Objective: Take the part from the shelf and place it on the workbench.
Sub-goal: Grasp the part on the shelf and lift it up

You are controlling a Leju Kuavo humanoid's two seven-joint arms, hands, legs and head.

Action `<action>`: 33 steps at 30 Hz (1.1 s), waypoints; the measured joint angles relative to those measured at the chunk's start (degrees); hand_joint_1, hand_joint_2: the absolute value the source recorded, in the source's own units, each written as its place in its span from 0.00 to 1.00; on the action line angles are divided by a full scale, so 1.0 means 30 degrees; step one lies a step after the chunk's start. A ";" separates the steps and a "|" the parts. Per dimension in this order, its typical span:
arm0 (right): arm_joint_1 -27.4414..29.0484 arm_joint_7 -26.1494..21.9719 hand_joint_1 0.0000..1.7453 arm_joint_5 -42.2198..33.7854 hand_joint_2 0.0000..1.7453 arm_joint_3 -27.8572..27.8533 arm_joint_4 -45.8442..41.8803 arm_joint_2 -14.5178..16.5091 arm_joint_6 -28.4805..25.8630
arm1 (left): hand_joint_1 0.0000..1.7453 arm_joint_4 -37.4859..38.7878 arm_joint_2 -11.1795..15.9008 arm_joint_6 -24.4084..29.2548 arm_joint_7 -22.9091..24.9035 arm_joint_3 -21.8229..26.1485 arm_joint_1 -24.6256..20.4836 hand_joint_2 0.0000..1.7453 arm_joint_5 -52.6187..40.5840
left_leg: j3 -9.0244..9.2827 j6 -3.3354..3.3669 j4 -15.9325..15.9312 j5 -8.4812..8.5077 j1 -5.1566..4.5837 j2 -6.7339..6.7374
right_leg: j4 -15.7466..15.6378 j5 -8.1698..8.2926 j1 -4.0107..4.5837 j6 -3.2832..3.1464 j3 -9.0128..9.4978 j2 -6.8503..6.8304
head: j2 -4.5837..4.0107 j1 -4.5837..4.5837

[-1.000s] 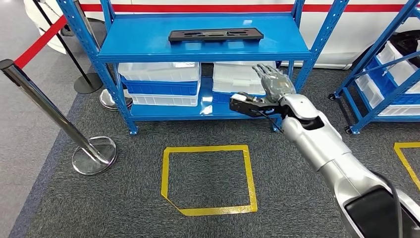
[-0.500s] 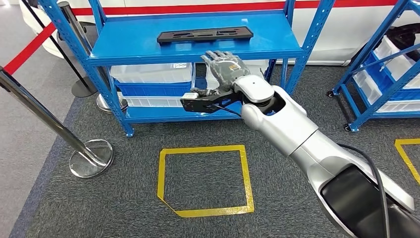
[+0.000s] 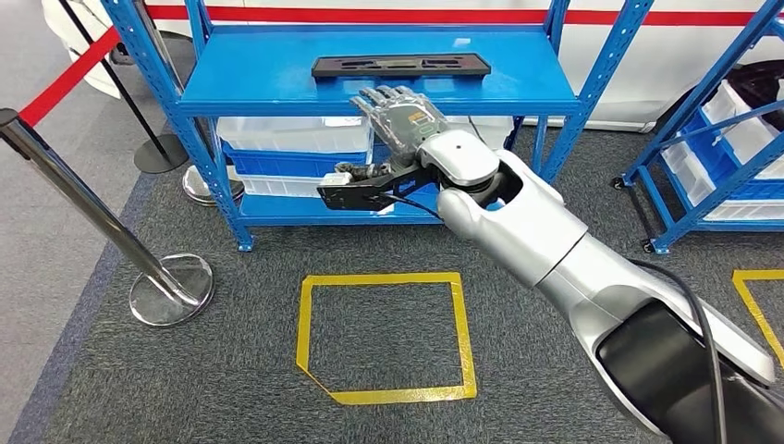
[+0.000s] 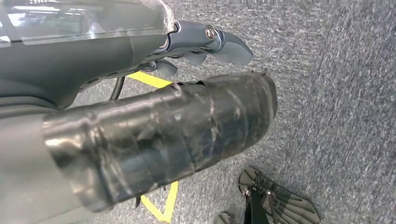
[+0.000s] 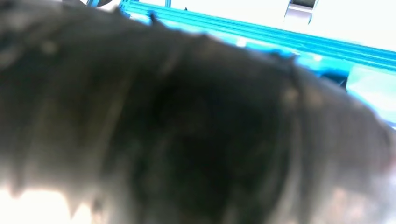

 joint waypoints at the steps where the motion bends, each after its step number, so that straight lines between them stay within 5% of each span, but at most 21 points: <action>1: -0.0087 0.0027 0.00 -0.0053 0.00 0.0051 0.0000 -0.0018 -0.0004 | 0.00 0.0000 -0.0027 0.0042 0.0000 0.0013 -0.0002 0.00 -0.0055 | -0.0004 -0.0047 0.0006 -0.0015 -0.0033 -0.0004 | -0.1064 0.0349 0.0054 -0.0098 0.0485 -0.0009 | 0.0000 -0.0005; 6: -0.0319 0.0080 0.00 -0.0271 0.00 0.0235 0.0000 -0.0199 -0.0004 | 0.00 0.0002 -0.0084 0.0115 0.0203 0.0122 -0.0008 0.00 -0.0449 | -0.0068 -0.0444 0.0126 -0.0172 -0.0034 0.0030 | -0.2276 0.0539 0.0043 -0.0436 0.1039 -0.0029 | 0.0000 -0.0007; 8: -0.0456 0.0015 0.00 -0.0442 0.00 0.0322 0.0002 -0.0197 0.0076 | 0.00 0.0009 -0.0095 0.0175 0.0517 0.0129 -0.0008 0.00 -0.0867 | -0.0700 -0.0611 0.1509 -0.0965 0.0001 0.0044 | -0.2468 0.0622 -0.0090 -0.0602 0.1225 -0.0079 | -0.0003 -0.0022; 11: -0.0542 -0.0117 0.00 -0.0874 0.00 0.0577 0.0031 -0.0009 0.0319 | 0.00 0.0015 -0.0067 0.0175 0.0834 0.0129 -0.0006 0.00 -0.1277 | -0.2419 -0.0858 0.4788 -0.2128 0.0055 0.0046 | -0.2412 0.0513 -0.0081 -0.0696 0.1258 -0.0063 | 0.0000 -0.0035; 13: -0.0531 -0.0119 0.00 -0.1158 0.00 0.0732 0.0044 0.0200 0.0454 | 0.00 0.0013 -0.0040 0.0198 0.0825 0.0137 0.0002 0.00 -0.1308 | -0.2435 -0.0944 0.4492 -0.1398 0.0102 0.0054 | -0.2330 0.0347 -0.0116 -0.0636 0.1354 -0.0019 | 0.0002 -0.0035; 15: -0.0563 -0.0102 0.00 -0.1340 0.00 0.0872 0.0044 0.0388 0.0541 | 0.00 0.0013 -0.0029 0.0279 0.0765 0.0182 0.0007 0.00 -0.1306 | -0.1319 -0.0954 0.2118 -0.0147 0.0141 0.0087 | -0.2225 0.0090 -0.0142 -0.0459 0.1545 -0.0002 | 0.0000 -0.0033; 17: -0.0641 -0.0086 0.00 -0.1463 0.00 0.0991 0.0046 0.0511 0.0619 | 0.00 0.0013 -0.0029 0.0322 0.0658 0.0246 -0.0026 0.00 -0.1282 | -0.0479 -0.0759 0.0449 0.0201 0.0079 0.0073 | -0.2116 -0.0142 -0.0084 -0.0220 0.1633 -0.0013 | 0.0000 -0.0022; 22: -0.0814 -0.0088 0.00 -0.1506 0.00 0.1259 0.0049 0.0696 0.0778 | 0.00 0.0011 -0.0033 0.0381 0.0468 0.0397 -0.0041 0.00 -0.1186 | -0.0001 -0.0019 0.0073 -0.0157 0.0057 0.0015 | -0.1193 -0.0613 -0.0075 0.0219 0.1364 -0.0033 | 0.0002 -0.0004; 26: -0.0888 -0.0088 0.00 -0.1506 0.00 0.1417 0.0067 0.0696 0.0805 | 0.00 0.0011 -0.0033 0.0404 0.0446 0.0537 -0.0029 0.00 -0.1186 | 0.0344 0.0286 0.0046 -0.0483 -0.0049 -0.0017 | 0.3114 -0.2081 -0.0068 0.0311 -0.1342 -0.0035 | 0.0000 -0.0004; 28: -0.0871 -0.0088 0.00 -0.1506 0.00 0.1501 0.0093 0.0692 0.0811 | 0.00 0.0007 -0.0033 0.0410 0.0444 0.0585 -0.0012 0.00 -0.1186 | 0.0692 0.0322 0.0047 -0.0746 -0.0186 -0.0071 | 0.2925 -0.1237 0.0009 0.0110 -0.1774 -0.0031 | -0.0002 -0.0004; 31: -0.0914 -0.0089 0.00 -0.1508 0.00 0.1530 0.0115 0.0696 0.0812 | 0.00 0.0029 -0.0133 0.0422 0.0444 0.0617 0.0032 0.00 -0.1186 | 0.1335 0.0289 -0.0025 -0.1231 -0.0318 -0.0097 | -0.0546 0.1240 0.0362 -0.0705 -0.0717 -0.0035 | -0.0002 -0.0109; 33: -0.0967 -0.0095 0.00 -0.1548 0.00 0.1556 0.0131 0.0743 0.0811 | 0.00 0.0047 -0.0230 0.0448 0.0452 0.0632 -0.0022 0.00 -0.1188 | 0.1477 0.0134 -0.0108 -0.1356 -0.0204 -0.0042 | -0.1870 0.1507 0.0641 -0.1114 -0.0244 -0.0031 | -0.0002 -0.0195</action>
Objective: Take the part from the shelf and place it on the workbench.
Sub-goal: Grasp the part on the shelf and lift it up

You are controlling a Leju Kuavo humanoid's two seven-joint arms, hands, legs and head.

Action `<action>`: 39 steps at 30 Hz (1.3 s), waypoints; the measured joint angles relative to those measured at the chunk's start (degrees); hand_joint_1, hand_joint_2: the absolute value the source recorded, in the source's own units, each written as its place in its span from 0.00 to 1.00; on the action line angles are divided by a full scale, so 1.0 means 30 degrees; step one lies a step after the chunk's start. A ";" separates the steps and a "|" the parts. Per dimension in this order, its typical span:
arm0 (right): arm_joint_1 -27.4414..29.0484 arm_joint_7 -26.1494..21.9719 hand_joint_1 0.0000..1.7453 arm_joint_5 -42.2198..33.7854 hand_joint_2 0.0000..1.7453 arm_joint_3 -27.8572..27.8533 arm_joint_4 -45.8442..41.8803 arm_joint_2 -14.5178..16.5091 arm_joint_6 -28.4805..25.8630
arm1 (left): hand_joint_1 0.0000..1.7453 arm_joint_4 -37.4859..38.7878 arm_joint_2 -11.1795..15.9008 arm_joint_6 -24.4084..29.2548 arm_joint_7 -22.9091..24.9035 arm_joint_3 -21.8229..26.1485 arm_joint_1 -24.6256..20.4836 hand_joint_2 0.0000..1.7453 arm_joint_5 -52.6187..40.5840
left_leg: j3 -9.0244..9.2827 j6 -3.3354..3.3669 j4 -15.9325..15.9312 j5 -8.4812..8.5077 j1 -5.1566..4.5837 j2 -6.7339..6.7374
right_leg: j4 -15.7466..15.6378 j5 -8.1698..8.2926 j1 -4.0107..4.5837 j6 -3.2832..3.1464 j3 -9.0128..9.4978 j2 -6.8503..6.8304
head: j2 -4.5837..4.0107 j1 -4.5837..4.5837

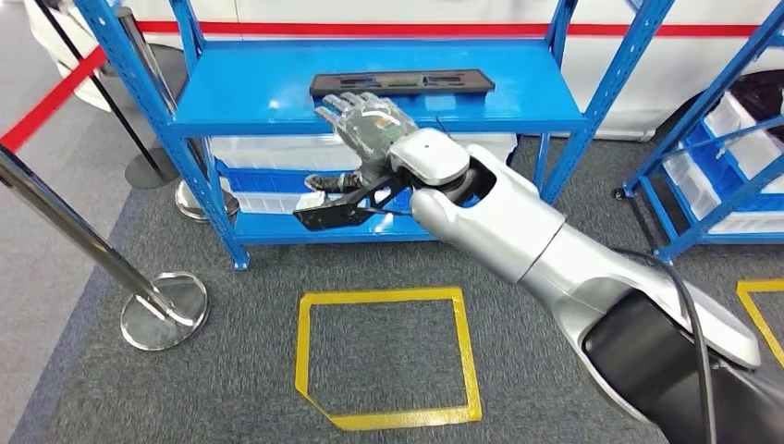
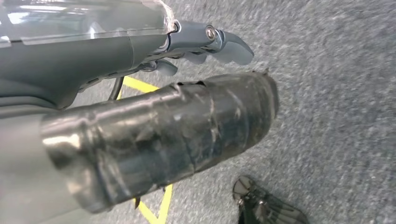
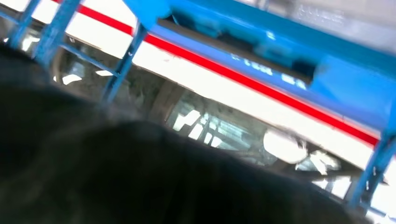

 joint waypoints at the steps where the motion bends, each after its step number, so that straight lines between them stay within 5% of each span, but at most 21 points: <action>1: -0.0027 -0.0004 0.00 -0.0058 0.00 0.0013 0.0005 0.0031 -0.0007 | 0.00 -0.0002 -0.0005 0.0016 0.0015 0.0020 -0.0048 0.00 -0.0013 | 0.0116 -0.0107 -0.0039 0.0039 0.0026 0.0030 | -0.0348 -0.0101 0.0077 -0.0089 0.0188 0.0014 | 0.0002 -0.0020; 4: -0.0088 -0.0015 0.00 -0.0250 0.00 0.0027 0.0007 0.0116 -0.0058 | 0.00 -0.0002 -0.0005 0.0044 0.0120 0.0108 -0.0066 0.00 -0.0122 | 0.0209 -0.0357 0.0539 -0.0153 0.0056 0.0067 | -0.1092 -0.0279 -0.0172 -0.0176 0.1230 0.0023 | 0.0004 0.0009; 9: -0.0115 -0.0089 0.00 -0.0532 0.00 0.0131 0.0042 0.0207 -0.0038 | 0.00 -0.0002 0.0051 0.0180 0.0182 0.0131 -0.0043 0.00 -0.0762 | -0.2831 -0.0960 0.4558 -0.1407 0.0346 0.0075 | -0.1143 -0.1067 -0.0528 0.0196 0.2289 0.0017 | 0.0000 -0.0016; 10: -0.0099 -0.0098 0.00 -0.0608 0.00 0.0164 0.0047 0.0207 -0.0033 | 0.00 -0.0002 0.0077 0.0177 0.0100 0.0131 0.0002 0.00 -0.0939 | -0.3038 -0.1119 0.4183 -0.0963 0.0430 0.0085 | -0.1048 -0.1308 -0.0650 0.0335 0.2497 0.0035 | 0.0002 -0.0018; 13: -0.0079 -0.0096 0.00 -0.0730 0.00 0.0211 0.0091 0.0182 -0.0024 | 0.00 0.0049 0.0093 0.0069 -0.0135 0.0131 0.0133 0.00 -0.1097 | -0.2776 -0.1576 0.1240 0.1524 0.0678 0.0144 | -0.0545 -0.2135 -0.0951 0.0856 0.2918 0.0071 | 0.0002 -0.0047; 15: -0.0074 -0.0087 0.00 -0.0707 0.00 0.0280 0.0149 0.0134 0.0102 | 0.00 0.0117 0.0091 -0.0122 -0.0377 0.0131 0.0101 0.00 -0.1166 | -0.2912 -0.1227 0.0711 0.2041 0.0641 0.0151 | -0.0243 -0.2471 -0.0892 0.1128 0.2755 0.0096 | 0.0002 -0.0097; 17: -0.0168 0.0009 0.00 -0.0793 0.00 0.0360 0.0180 0.0082 0.0401 | 0.00 0.0133 0.0098 -0.0111 -0.0506 0.0135 0.0020 0.00 -0.1346 | -0.3015 -0.0691 0.0869 0.1965 0.0589 0.0119 | -0.0131 -0.2661 -0.0857 0.1267 0.2652 0.0087 | 0.0004 -0.0104; 19: -0.0272 0.0151 0.00 -0.1065 0.00 0.0379 0.0199 -0.0055 0.0579 | 0.00 0.0133 0.0079 0.0136 -0.0366 0.0140 0.0011 0.00 -0.1555 | -0.2871 -0.0446 0.0838 0.1801 0.0578 0.0091 | 0.0389 -0.3060 -0.0924 0.1372 0.2507 0.0047 | 0.0004 -0.0078; 23: -0.0084 -0.0011 0.00 -0.1251 0.00 0.0375 0.0510 -0.0561 0.0226 | 0.00 0.0131 0.0117 0.0257 -0.0195 0.0146 0.0003 0.00 -0.1792 | -0.2479 -0.0117 0.0753 0.1507 0.0439 0.0017 | 0.4654 -0.4368 -0.0883 0.1399 -0.0049 0.0031 | 0.0002 -0.0067; 25: 0.0088 -0.0229 0.00 -0.1400 0.00 0.0375 0.0853 -0.0802 0.0031 | 0.00 0.0129 0.0124 0.0251 -0.0090 0.0157 -0.0011 0.00 -0.1852 | -0.2249 -0.0031 0.0753 0.1329 0.0264 -0.0086 | 0.5008 -0.3596 -0.0768 0.1167 -0.0850 0.0035 | 0.0004 -0.0066; 28: 0.0089 -0.0388 0.00 -0.1374 0.00 0.0375 0.1337 -0.1138 -0.0137 | 0.00 0.0140 0.0038 0.0063 -0.0187 0.0262 -0.0006 0.00 -0.1840 | -0.1805 0.0043 0.0680 0.1076 0.0005 -0.0178 | 0.1951 -0.1168 -0.0348 0.0265 -0.0083 0.0028 | 0.0002 -0.0115; 30: -0.0130 -0.0372 0.00 -0.1086 0.00 0.0395 0.1758 -0.1310 -0.0120 | 0.00 0.0162 -0.0086 -0.0095 -0.0406 0.0364 -0.0041 0.00 -0.1810 | -0.1729 -0.0028 0.0572 0.1050 0.0050 -0.0166 | 0.0683 -0.0682 -0.0079 -0.0180 0.0362 -0.0007 | 0.0002 -0.0162; 34: -0.0735 -0.0253 0.00 -0.0909 0.00 0.0419 0.2350 -0.1536 0.0024 | 0.00 0.0171 -0.0191 0.0098 -0.0379 0.0466 -0.0204 0.00 -0.1818 | -0.1778 -0.0327 0.0586 0.0935 0.0053 -0.0006 | -0.0631 -0.0638 -0.0182 -0.0137 0.1100 -0.0112 | 0.0004 -0.0160; 38: -0.0915 0.0011 0.00 -0.1009 0.00 0.0432 0.2873 -0.1538 0.0129 | 0.00 0.0178 -0.0229 0.0960 0.0505 0.0615 -0.0279 0.00 -0.1825 | -0.3612 -0.0700 0.4271 -0.0699 0.0203 0.0054 | -0.1040 -0.0611 -0.0367 0.0067 0.1502 -0.0124 | 0.0000 -0.0162; 39: -0.0917 0.0051 0.00 -0.1035 0.00 0.0433 0.3026 -0.1545 0.0118 | 0.00 0.0178 -0.0220 0.1004 0.0565 0.0703 -0.0278 0.00 -0.1796 | -0.3978 -0.0796 0.4864 -0.0743 0.0255 0.0060 | -0.0981 -0.0670 -0.0396 0.0125 0.1515 -0.0116 | 0.0002 -0.0166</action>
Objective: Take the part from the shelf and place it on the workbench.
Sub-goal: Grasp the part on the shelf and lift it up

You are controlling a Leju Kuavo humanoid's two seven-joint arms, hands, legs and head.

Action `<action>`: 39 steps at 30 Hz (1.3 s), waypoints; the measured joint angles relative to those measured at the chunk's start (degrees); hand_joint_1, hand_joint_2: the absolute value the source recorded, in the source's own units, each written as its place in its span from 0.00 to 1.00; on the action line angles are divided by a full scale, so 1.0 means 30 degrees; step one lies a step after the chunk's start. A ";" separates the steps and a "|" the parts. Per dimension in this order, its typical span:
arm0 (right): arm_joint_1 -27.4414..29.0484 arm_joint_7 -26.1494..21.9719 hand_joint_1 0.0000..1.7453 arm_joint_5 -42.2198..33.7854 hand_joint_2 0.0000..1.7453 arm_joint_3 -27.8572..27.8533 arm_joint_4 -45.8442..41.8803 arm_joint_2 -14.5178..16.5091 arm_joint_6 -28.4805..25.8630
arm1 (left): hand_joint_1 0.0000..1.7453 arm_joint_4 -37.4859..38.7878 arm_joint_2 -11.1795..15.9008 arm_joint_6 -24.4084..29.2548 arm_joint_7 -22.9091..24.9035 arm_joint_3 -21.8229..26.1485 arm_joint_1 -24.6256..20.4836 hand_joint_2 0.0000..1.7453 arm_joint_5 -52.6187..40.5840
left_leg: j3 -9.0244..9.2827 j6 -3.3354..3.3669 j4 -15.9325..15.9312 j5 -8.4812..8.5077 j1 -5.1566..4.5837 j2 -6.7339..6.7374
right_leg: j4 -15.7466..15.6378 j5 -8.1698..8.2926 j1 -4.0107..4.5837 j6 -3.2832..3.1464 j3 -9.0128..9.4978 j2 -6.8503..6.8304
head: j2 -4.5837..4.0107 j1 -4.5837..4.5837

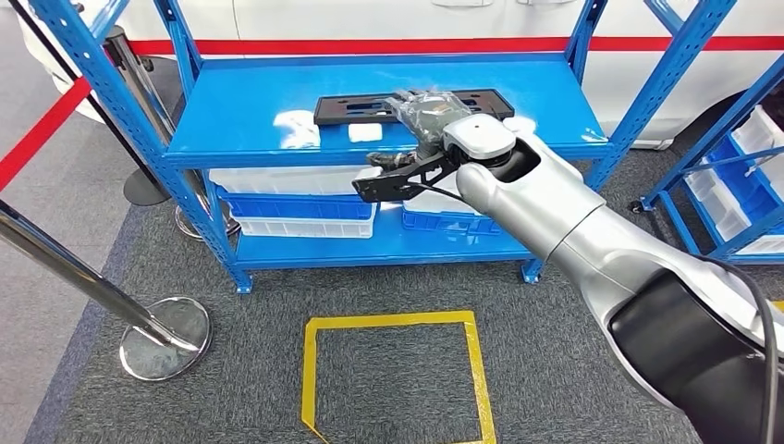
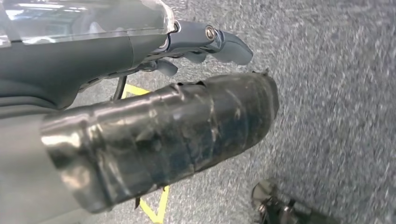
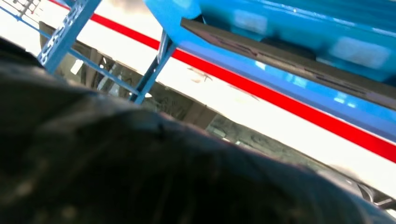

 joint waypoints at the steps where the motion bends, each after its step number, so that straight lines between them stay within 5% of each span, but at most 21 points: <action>1: -0.0007 0.0022 0.00 -0.0022 0.00 0.0000 0.0149 -0.0011 -0.0016 | 0.00 0.0000 0.0011 0.0005 0.0024 0.0100 0.0009 0.00 0.0027 | -0.0023 -0.0094 -0.0096 0.0319 0.0046 0.0008 | 0.0095 -0.0084 -0.0053 0.0083 0.0012 0.0009 | 0.0000 0.0004; 4: -0.0125 0.0086 0.00 -0.0069 0.00 0.0000 0.0484 -0.0045 -0.0073 | 0.00 0.0004 0.0007 0.0014 0.0058 0.0308 0.0060 0.00 0.0073 | 0.1377 -0.0319 -0.3065 0.1941 0.0157 0.0046 | 0.0677 -0.0541 -0.0228 0.0478 -0.0025 0.0030 | 0.0000 -0.0013; 6: -0.0225 0.0082 0.00 -0.0082 0.00 0.0000 0.0649 -0.0076 -0.0109 | 0.00 0.0011 -0.0018 0.0009 0.0062 0.0410 0.0042 0.00 0.0084 | 0.1880 -0.0120 -0.4047 0.2030 0.0131 0.0016 | 0.1028 -0.0777 -0.0190 0.0720 -0.0171 0.0048 | 0.0002 -0.0029; 10: -0.0297 -0.0104 0.00 -0.0109 0.00 0.0000 0.0914 -0.0091 -0.0209 | 0.00 0.0015 -0.0049 -0.0024 0.0051 0.0614 -0.0005 0.00 0.0097 | 0.2025 0.0491 -0.4196 0.1914 0.0129 -0.0025 | 0.1400 -0.1086 -0.0170 0.0987 -0.0316 0.0060 | 0.0002 -0.0007; 13: -0.0330 -0.0182 0.00 -0.0111 0.00 0.0007 0.1081 -0.0102 -0.0244 | 0.00 0.0015 -0.0064 -0.0071 0.0018 0.0723 -0.0006 0.00 0.0130 | 0.2220 0.0769 -0.4298 0.1828 0.0149 -0.0007 | 0.4244 -0.2338 -0.0292 0.1240 -0.1772 0.0086 | 0.0002 0.0015; 15: -0.0248 -0.0251 0.00 -0.0151 0.00 0.0026 0.1211 -0.0104 -0.0244 | 0.00 0.0015 -0.0060 -0.0093 0.0016 0.0801 -0.0012 0.00 0.0193 | 0.2321 0.0841 -0.4298 0.1728 0.0124 -0.0037 | 0.5985 -0.2640 -0.0354 0.1301 -0.2873 0.0087 | 0.0002 0.0016; 17: -0.0096 -0.0399 0.00 -0.0258 0.00 0.0036 0.1332 -0.0104 -0.0388 | 0.00 0.0015 -0.0042 -0.0013 0.0167 0.0901 0.0011 0.00 0.0186 | 0.2535 0.0825 -0.4298 0.1584 0.0093 -0.0090 | 0.5209 -0.1581 -0.0352 0.1198 -0.2802 0.0090 | 0.0000 0.0020; 20: 0.0148 -0.0710 0.00 -0.0297 0.00 0.0036 0.1544 -0.0091 -0.0921 | 0.00 0.0015 -0.0055 -0.0250 0.0268 0.1094 0.0081 0.00 0.0224 | 0.2835 0.0692 -0.4364 0.1372 0.0059 -0.0113 | 0.1882 0.0183 -0.0163 0.0790 -0.1426 0.0096 | -0.0003 0.0022; 23: 0.0041 -0.0769 0.00 -0.0242 0.00 0.0036 0.1697 -0.0007 -0.0798 | 0.00 0.0015 -0.0171 -0.0559 0.0020 0.1272 0.0034 0.00 0.0348 | 0.2874 0.0411 -0.4555 0.1377 0.0060 -0.0085 | 0.0967 0.0079 -0.0009 0.0574 -0.0985 0.0101 | 0.0000 0.0058; 26: -0.0170 -0.0738 0.00 -0.0271 0.00 0.0036 0.1748 0.0087 -0.0579 | 0.00 0.0011 -0.0233 -0.0563 -0.0047 0.1414 -0.0019 0.00 0.0370 | 0.2786 0.0156 -0.4017 0.0979 0.0018 0.0004 | 0.0279 0.0081 -0.0221 0.0455 -0.0342 0.0060 | -0.0004 0.0053; 29: -0.0288 -0.0683 0.00 -0.0262 0.00 0.0036 0.1810 0.0215 -0.0510 | 0.00 0.0015 -0.0264 -0.0590 -0.0102 0.1510 -0.0018 0.00 0.0408 | 0.0916 0.0030 -0.0699 -0.0158 0.0023 0.0028 | 0.0095 -0.0100 -0.0203 0.0282 0.0064 0.0067 | -0.0002 0.0042; 31: -0.0197 -0.0650 0.00 -0.0242 0.00 0.0036 0.1828 0.0248 -0.0497 | 0.00 0.0011 -0.0268 -0.0616 -0.0215 0.1619 -0.0023 0.00 0.0510 | 0.0016 -0.0023 0.0322 0.0095 0.0025 0.0030 | 0.0144 -0.0346 -0.0147 0.0263 0.0300 0.0092 | -0.0002 0.0042; 33: -0.0160 -0.0616 0.00 -0.0226 0.00 0.0036 0.1850 0.0250 -0.0508 | 0.00 0.0009 -0.0268 -0.0629 -0.0286 0.1770 0.0004 0.00 0.0606 | 0.0499 0.0004 -0.1402 0.1623 0.0025 0.0043 | 0.0294 -0.0680 -0.0143 0.0332 0.0588 0.0114 | -0.0004 0.0042; 35: -0.0176 -0.0590 0.00 -0.0217 0.00 0.0036 0.1877 0.0248 -0.0525 | 0.00 0.0013 -0.0268 -0.0630 -0.0291 0.1896 0.0041 0.00 0.0605 | 0.1453 0.0142 -0.3576 0.2533 -0.0028 0.0047 | 0.0518 -0.1043 -0.0084 0.0493 0.0732 0.0132 | -0.0004 0.0047; 39: -0.0153 -0.0601 0.00 -0.0208 0.00 0.0036 0.1936 0.0246 -0.0552 | 0.00 0.0009 -0.0299 -0.0612 -0.0226 0.1971 -0.0009 0.00 0.0358 | 0.2017 0.0558 -0.4543 0.2281 -0.0041 -0.0026 | 0.0730 -0.1270 -0.0005 0.0802 0.0737 0.0149 | 0.0000 0.0082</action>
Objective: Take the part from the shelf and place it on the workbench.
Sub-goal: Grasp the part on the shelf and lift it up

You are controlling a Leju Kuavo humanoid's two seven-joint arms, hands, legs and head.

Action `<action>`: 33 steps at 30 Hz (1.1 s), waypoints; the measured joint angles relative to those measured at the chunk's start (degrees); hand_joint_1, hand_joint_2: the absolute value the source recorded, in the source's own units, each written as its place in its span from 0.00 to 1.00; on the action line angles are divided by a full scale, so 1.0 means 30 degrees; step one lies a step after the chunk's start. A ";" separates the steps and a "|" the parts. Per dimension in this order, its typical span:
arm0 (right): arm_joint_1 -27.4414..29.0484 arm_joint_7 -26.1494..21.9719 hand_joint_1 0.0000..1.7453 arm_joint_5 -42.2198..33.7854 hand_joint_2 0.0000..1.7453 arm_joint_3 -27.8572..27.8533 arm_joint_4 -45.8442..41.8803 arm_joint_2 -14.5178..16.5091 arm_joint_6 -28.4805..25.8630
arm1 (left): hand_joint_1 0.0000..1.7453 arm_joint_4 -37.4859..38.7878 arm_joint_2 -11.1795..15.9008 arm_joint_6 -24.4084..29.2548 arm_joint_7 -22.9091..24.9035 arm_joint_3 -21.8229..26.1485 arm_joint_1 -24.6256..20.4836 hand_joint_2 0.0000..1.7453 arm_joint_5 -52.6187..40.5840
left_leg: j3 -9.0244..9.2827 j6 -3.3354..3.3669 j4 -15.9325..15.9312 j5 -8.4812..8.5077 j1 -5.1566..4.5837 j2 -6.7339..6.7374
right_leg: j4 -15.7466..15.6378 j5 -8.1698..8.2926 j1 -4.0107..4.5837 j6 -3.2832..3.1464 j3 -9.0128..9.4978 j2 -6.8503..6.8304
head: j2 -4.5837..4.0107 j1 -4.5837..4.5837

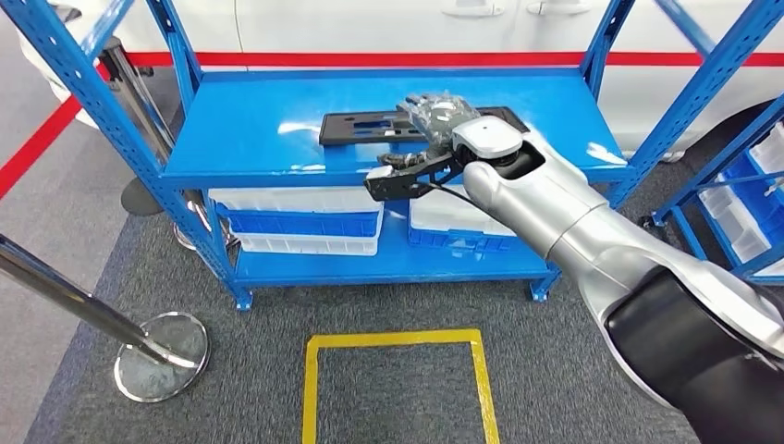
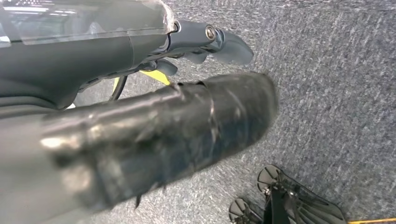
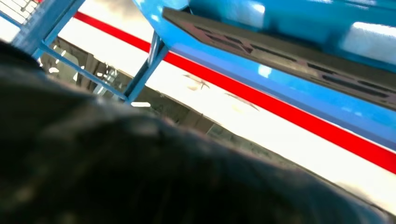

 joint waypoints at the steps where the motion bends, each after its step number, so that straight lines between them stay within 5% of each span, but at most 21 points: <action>1: -0.0015 -0.0016 0.00 0.0005 0.00 0.0000 0.0005 0.0006 -0.0005 | 0.00 0.0000 -0.0022 0.0006 0.0086 0.0004 0.0001 0.00 -0.0042 | 0.0139 0.0096 -0.0067 -0.0054 0.0030 -0.0004 | 0.0250 -0.0092 -0.0017 0.0088 -0.0067 0.0001 | 0.0002 0.0009; 3: -0.0052 -0.0047 0.00 0.0015 0.00 0.0000 0.0022 0.0009 -0.0011 | 0.00 0.0000 -0.0058 0.0004 0.0266 0.0031 0.0006 0.00 -0.0084 | 0.0434 0.0261 -0.0193 -0.0179 0.0085 0.0003 | 0.1688 -0.0610 -0.0131 0.0297 -0.0824 -0.0013 | 0.0000 0.0031; 6: 0.0091 -0.0089 0.00 0.0016 0.00 0.0000 0.0065 0.0008 -0.0006 | 0.00 -0.0002 -0.0064 -0.0089 0.0302 0.0115 -0.0004 0.00 -0.0090 | 0.0725 0.0365 -0.0215 -0.0465 0.0089 -0.0013 | 0.4827 -0.1512 -0.0320 0.0513 -0.2998 -0.0023 | 0.0000 0.0035; 8: 0.0216 -0.0126 0.00 0.0018 0.00 0.0000 0.0109 0.0008 0.0009 | 0.00 -0.0002 -0.0073 -0.0135 0.0288 0.0157 -0.0003 0.00 -0.0088 | 0.1063 0.0329 -0.0214 -0.0734 0.0091 -0.0062 | 0.4581 -0.0647 -0.0418 0.0529 -0.3507 -0.0025 | 0.0002 0.0038; 10: 0.0250 -0.0169 0.00 0.0047 0.00 0.0000 0.0146 -0.0009 0.0027 | 0.00 0.0002 -0.0117 -0.0177 0.0290 0.0197 0.0034 0.00 -0.0080 | 0.1534 0.0214 -0.0239 -0.1066 0.0106 -0.0093 | 0.2254 0.1198 -0.0424 0.0416 -0.2894 -0.0024 | 0.0000 0.0034; 12: 0.0257 -0.0215 0.00 0.0084 0.00 0.0002 0.0180 -0.0040 0.0053 | 0.00 0.0006 -0.0177 -0.0237 0.0293 0.0262 0.0007 0.00 -0.0066 | 0.1798 0.0011 -0.0310 -0.1305 0.0135 -0.0103 | 0.0526 0.1978 -0.0232 0.0223 -0.2382 -0.0052 | -0.0002 0.0025; 14: 0.0268 -0.0242 0.00 0.0095 0.00 0.0005 0.0197 -0.0049 0.0073 | 0.00 0.0006 -0.0219 -0.0286 0.0297 0.0308 -0.0061 0.00 -0.0053 | 0.1939 -0.0261 -0.0346 -0.1347 0.0136 -0.0081 | 0.0015 0.1821 -0.0038 -0.0006 -0.2203 -0.0093 | 0.0000 0.0036; 17: 0.0212 -0.0260 0.00 0.0115 0.00 0.0007 0.0202 -0.0043 0.0077 | 0.00 0.0006 -0.0235 -0.0310 0.0290 0.0342 -0.0075 0.00 -0.0048 | 0.1905 -0.0541 0.0371 -0.1575 0.0148 -0.0009 | -0.0379 0.1737 -0.0128 -0.0376 -0.1539 -0.0076 | 0.0000 0.0056; 21: 0.0295 -0.0412 0.00 0.0166 0.00 0.0020 0.0220 0.0011 0.0080 | 0.00 0.0006 -0.0273 -0.0313 0.0288 0.0443 -0.0089 0.00 -0.0082 | -0.0667 -0.0643 0.4466 -0.2914 0.0138 0.0014 | -0.0451 0.1318 -0.0024 -0.0717 -0.0971 0.0012 | -0.0004 0.0055; 23: 0.0483 -0.0559 0.00 0.0230 0.00 0.0038 0.0215 0.0039 0.0080 | 0.00 0.0006 -0.0275 -0.0322 0.0277 0.0474 -0.0087 0.00 -0.0142 | -0.1388 -0.0562 0.4549 -0.2443 0.0069 0.0014 | -0.0392 0.1013 0.0069 -0.0738 -0.0659 0.0061 | 0.0000 0.0053; 25: 0.0598 -0.0645 0.00 0.0310 0.00 0.0056 0.0199 0.0062 0.0095 | 0.00 0.0006 -0.0271 -0.0339 0.0235 0.0510 -0.0034 0.00 -0.0233 | -0.0965 -0.0305 0.2350 -0.0595 -0.0061 0.0021 | -0.0315 0.0649 0.0124 -0.0725 -0.0290 0.0074 | 0.0000 0.0058; 27: 0.0689 -0.0674 0.00 0.0335 0.00 0.0078 0.0184 0.0084 0.0137 | 0.00 0.0004 -0.0266 -0.0355 0.0175 0.0561 -0.0006 0.00 -0.0326 | -0.0480 -0.0051 0.0397 0.0453 -0.0253 0.0049 | -0.0251 0.0363 0.0162 -0.0636 -0.0089 0.0078 | -0.0002 0.0062; 31: 0.1011 -0.0751 0.00 0.0279 0.00 0.0162 -0.0066 0.0110 0.0239 | 0.00 -0.0005 -0.0308 -0.0384 0.0040 0.0625 -0.0061 0.00 -0.0465 | -0.0096 0.0221 -0.0490 0.0513 -0.0251 0.0044 | -0.0268 -0.0021 0.0240 -0.0234 0.0049 0.0042 | -0.0004 0.0089; 33: 0.1036 -0.0874 0.00 0.0248 0.00 0.0180 -0.0232 0.0104 0.0244 | 0.00 -0.0016 -0.0381 -0.0393 -0.0035 0.0661 -0.0069 0.00 -0.0507 | 0.0263 0.0322 -0.0746 0.0462 -0.0078 0.0084 | 0.0668 -0.0560 0.0200 0.0016 -0.0345 0.0041 | -0.0004 0.0151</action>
